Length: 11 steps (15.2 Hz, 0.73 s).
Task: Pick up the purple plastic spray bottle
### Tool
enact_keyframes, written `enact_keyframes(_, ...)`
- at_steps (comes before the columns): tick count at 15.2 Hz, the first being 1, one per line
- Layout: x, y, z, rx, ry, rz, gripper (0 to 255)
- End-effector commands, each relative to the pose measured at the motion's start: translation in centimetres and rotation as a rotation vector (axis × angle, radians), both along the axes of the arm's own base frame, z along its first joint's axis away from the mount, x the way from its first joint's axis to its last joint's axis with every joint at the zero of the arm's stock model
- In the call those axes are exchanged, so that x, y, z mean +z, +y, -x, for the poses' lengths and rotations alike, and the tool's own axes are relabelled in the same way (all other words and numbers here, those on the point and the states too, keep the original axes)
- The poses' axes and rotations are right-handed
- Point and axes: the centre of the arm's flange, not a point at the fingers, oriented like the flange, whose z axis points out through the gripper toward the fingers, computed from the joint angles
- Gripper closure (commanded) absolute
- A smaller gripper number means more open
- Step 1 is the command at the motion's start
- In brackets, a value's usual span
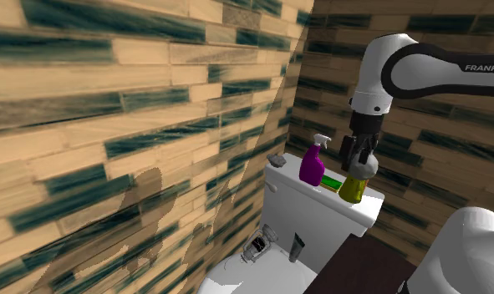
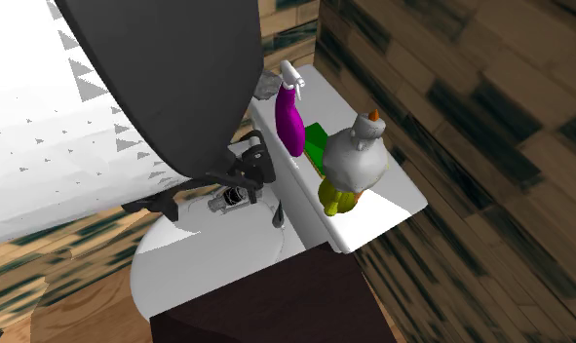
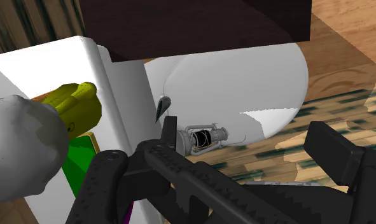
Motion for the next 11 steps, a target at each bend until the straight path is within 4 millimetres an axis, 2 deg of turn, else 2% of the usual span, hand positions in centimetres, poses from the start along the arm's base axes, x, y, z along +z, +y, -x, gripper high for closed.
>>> enact_keyframes(1,0.0,0.0,0.0,0.000,0.000,0.000,0)
enact_keyframes(11,-0.2,-9.3,-9.7,0.059,0.017,-0.011,0)
